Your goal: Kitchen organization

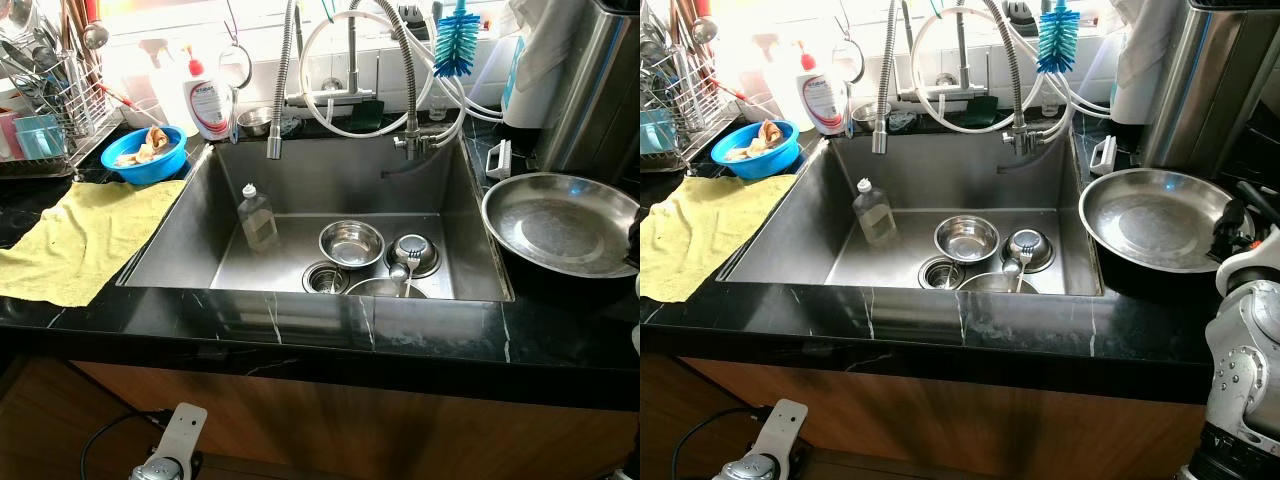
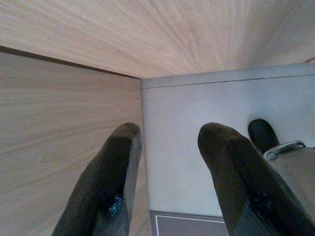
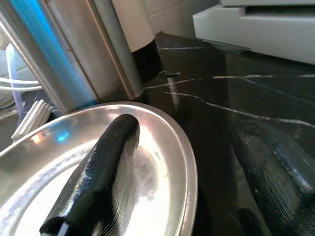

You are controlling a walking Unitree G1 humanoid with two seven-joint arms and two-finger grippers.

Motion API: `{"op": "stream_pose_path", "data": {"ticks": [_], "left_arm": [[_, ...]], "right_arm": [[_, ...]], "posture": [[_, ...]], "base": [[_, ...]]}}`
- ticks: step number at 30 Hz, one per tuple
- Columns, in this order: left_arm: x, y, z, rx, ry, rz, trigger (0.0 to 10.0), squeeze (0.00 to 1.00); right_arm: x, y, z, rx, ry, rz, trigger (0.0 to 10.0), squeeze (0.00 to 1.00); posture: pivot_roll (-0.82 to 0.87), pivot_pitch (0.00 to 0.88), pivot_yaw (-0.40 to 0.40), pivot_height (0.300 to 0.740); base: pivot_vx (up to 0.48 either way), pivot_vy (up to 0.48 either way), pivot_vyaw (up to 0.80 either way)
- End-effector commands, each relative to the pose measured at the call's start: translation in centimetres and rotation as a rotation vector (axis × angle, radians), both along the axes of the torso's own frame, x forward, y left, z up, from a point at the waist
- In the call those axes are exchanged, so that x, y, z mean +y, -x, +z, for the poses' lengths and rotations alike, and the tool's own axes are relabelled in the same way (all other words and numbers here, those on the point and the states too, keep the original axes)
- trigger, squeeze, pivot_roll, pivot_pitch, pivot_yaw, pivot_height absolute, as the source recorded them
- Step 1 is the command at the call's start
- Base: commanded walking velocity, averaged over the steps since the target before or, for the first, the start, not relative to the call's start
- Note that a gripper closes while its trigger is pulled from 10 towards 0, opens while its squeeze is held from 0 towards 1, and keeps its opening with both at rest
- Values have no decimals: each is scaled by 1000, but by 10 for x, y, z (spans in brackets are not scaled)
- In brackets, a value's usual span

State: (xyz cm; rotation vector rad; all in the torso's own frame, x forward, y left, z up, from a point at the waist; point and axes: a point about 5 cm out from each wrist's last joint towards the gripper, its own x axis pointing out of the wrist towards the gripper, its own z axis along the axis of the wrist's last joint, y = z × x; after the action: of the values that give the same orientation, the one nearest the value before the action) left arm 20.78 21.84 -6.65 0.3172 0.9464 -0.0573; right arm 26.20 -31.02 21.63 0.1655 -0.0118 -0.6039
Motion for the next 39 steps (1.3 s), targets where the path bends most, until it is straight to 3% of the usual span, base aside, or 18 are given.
{"op": "stream_pose_path", "data": {"ticks": [1, 14, 27, 34, 36, 37, 39], "left_arm": [[3, 3, -1, 15, -11, -5, 10000, 0], [4, 5, -2, 24, -10, -4, 10000, 0], [4, 5, -2, 23, -10, 0, 10000, 0], [5, 5, -2, 23, -10, 1, 10000, 0], [5, 5, -2, 23, -10, 0, 10000, 0], [5, 5, -2, 23, -10, -1, 10000, 0], [5, 5, -2, 24, -9, -1, 10000, 0]], "right_arm": [[2, 0, 2, -1, -14, 4, 10000, 0], [12, -9, -11, 25, -79, 39, 10000, 0], [11, -10, -20, 26, -180, 31, 10000, 0], [10, -11, -22, 36, -186, 27, 10000, 0], [11, -13, -23, 35, -189, 30, 1804, 0], [11, -13, -23, 35, -190, 32, 0, 0], [11, -13, -23, 33, -194, 34, 0, 0]], "posture": [[-202, 0, 121, 740], [-192, 0, 116, 740], [-189, 0, 113, 740], [-188, 0, 115, 740], [-187, 0, 115, 740], [-187, 0, 115, 740], [-186, 0, 115, 740]], "base": [[0, 0, 0], [0, 0, 0], [0, 0, 0], [0, 0, 0], [0, 0, 0], [0, 0, 0], [0, 0, 0]]}}
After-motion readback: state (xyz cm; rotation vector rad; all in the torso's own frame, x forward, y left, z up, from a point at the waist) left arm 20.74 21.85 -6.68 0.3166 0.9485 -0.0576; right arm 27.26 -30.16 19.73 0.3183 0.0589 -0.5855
